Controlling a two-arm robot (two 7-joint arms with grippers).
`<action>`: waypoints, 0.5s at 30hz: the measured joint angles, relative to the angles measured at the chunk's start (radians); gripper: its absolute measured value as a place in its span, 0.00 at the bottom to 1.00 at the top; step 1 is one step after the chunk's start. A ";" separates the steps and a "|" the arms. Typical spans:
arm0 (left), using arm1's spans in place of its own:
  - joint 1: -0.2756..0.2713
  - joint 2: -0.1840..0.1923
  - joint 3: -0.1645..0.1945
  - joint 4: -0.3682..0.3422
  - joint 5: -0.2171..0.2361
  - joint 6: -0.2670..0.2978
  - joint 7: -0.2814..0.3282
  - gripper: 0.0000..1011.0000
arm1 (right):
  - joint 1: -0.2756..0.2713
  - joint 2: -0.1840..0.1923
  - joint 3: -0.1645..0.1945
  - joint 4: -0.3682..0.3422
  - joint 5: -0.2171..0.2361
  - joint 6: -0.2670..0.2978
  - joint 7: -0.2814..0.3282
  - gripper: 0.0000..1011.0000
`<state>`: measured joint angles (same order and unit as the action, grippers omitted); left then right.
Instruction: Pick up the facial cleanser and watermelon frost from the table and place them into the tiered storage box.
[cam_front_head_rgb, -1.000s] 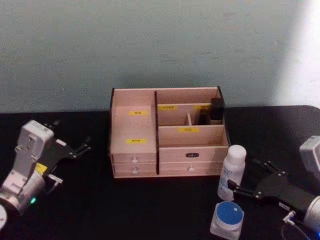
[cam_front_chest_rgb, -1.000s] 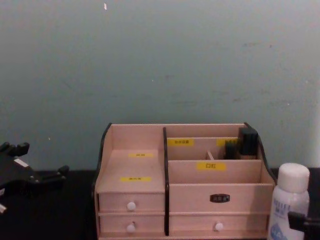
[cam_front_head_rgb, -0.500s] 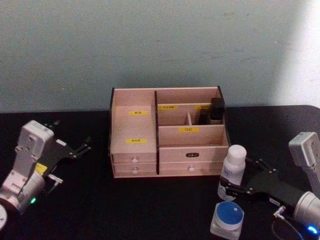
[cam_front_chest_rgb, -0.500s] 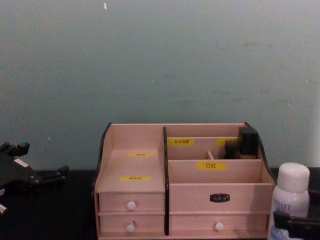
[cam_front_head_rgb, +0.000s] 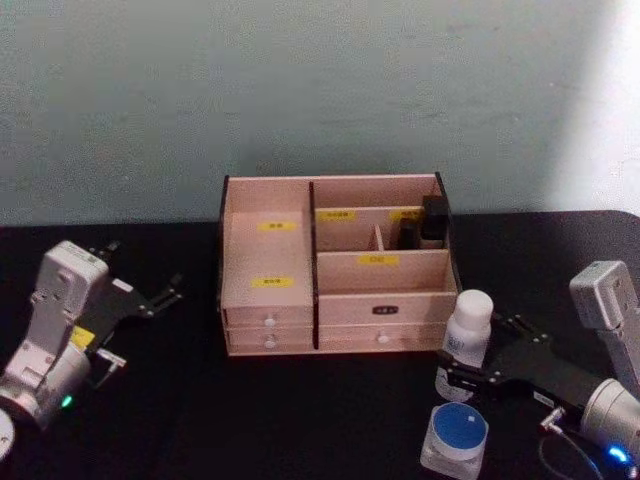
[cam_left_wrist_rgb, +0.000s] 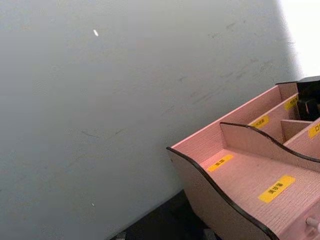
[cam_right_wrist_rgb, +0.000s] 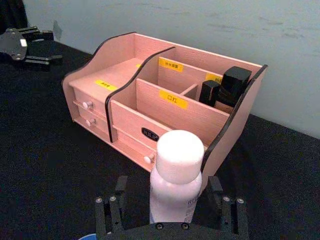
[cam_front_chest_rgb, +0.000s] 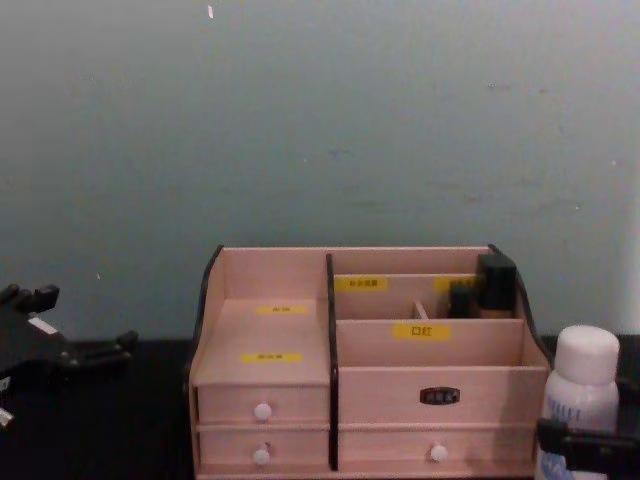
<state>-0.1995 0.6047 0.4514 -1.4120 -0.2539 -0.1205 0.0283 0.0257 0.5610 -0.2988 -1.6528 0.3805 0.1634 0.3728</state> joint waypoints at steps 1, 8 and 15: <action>0.000 0.000 0.000 0.000 0.000 0.000 0.000 0.99 | 0.000 0.000 0.000 -0.001 0.001 0.000 0.000 0.99; 0.000 0.000 0.000 0.000 0.000 0.000 0.000 0.99 | -0.002 0.002 0.001 -0.002 0.003 -0.001 -0.001 0.90; 0.000 0.000 0.000 0.000 0.000 0.000 0.000 0.99 | -0.003 0.003 0.001 -0.003 0.005 -0.001 -0.001 0.73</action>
<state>-0.1995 0.6047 0.4514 -1.4120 -0.2540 -0.1205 0.0283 0.0230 0.5640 -0.2975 -1.6562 0.3852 0.1624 0.3722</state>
